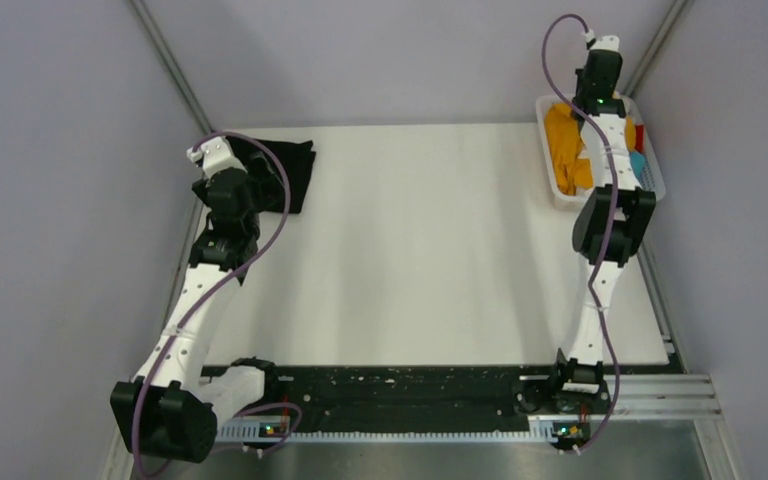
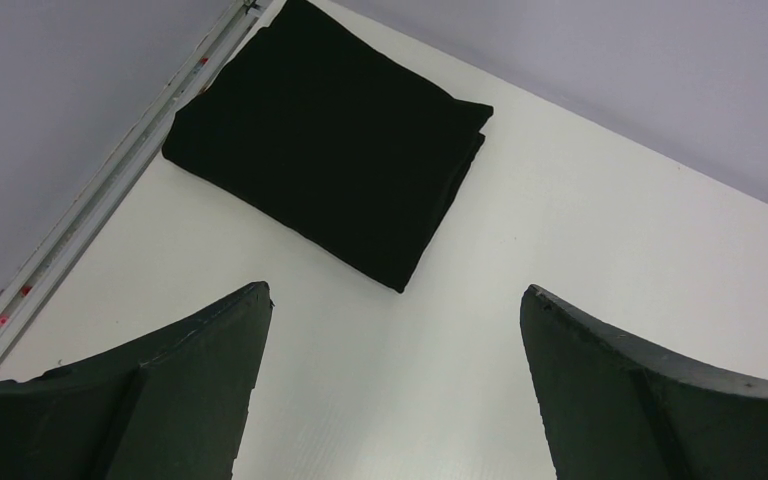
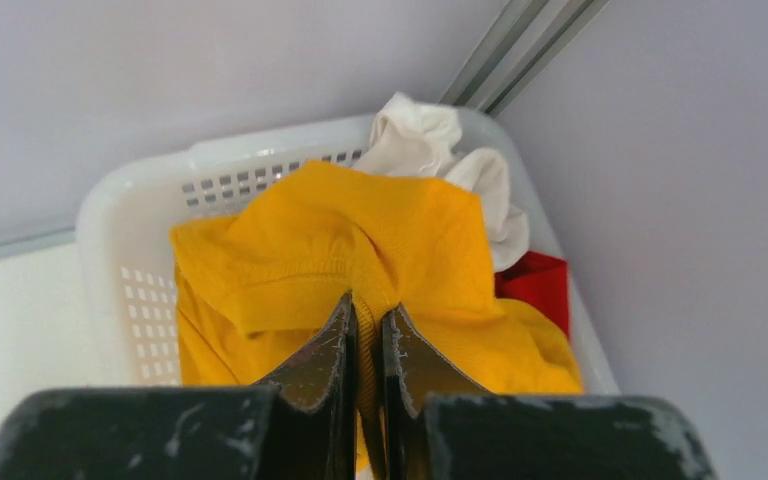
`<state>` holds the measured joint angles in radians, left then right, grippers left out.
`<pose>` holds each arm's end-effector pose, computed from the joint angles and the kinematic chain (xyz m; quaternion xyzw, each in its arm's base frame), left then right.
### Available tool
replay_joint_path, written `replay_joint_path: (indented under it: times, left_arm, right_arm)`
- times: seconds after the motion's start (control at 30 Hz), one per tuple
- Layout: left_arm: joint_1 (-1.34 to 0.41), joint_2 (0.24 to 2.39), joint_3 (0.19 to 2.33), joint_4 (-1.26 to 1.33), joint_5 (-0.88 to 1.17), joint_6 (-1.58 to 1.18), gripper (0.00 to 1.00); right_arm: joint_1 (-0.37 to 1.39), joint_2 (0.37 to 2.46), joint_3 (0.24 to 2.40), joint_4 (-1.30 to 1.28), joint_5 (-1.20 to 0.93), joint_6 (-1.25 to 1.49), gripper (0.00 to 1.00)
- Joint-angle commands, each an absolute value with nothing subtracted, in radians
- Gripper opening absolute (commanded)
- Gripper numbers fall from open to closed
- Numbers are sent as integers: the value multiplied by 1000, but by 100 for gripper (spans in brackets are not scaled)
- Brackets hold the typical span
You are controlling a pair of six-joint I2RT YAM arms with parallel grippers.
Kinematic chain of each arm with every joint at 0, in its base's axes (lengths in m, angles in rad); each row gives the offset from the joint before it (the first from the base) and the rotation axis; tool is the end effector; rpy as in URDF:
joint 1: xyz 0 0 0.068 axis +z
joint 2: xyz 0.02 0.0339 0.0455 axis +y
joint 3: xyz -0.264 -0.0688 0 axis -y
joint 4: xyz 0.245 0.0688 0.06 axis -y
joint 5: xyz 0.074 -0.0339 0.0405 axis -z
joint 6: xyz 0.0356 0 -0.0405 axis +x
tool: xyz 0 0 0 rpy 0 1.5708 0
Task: Fold and stack the t-shirts
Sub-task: Grab crumpled tshirt from bin with the right arm, then move the tshirt to the center of the board
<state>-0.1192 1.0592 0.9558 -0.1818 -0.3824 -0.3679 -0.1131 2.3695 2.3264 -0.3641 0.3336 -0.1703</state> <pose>0.2432 -0.0157 0.3480 -0.2105 0.7656 0.0057 0.6078 0.5505 -0.0743 0.3044 0.0676 0.8262 -0.2139 0.5169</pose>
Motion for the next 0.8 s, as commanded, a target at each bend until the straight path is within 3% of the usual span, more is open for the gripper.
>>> replay_joint_path:
  times: [0.0,0.23,0.53,0.77]
  left_arm:
    - [-115,1043,976,-113,-374,-395,99]
    - [-115,1022,943,-80,-334,-432,99]
    - [-115,1016,923,-95,-312,-485,99]
    - [-115,995,899,-117,-327,-515,99]
  right_arm:
    - [-81,2134,2371,-257,333,-167,0]
    - [94,1990,2383,-158,356,-298,0]
    - [248,1890,2426,-84,-176,42,0]
    - [401,1904,2444,33,-323,96,0]
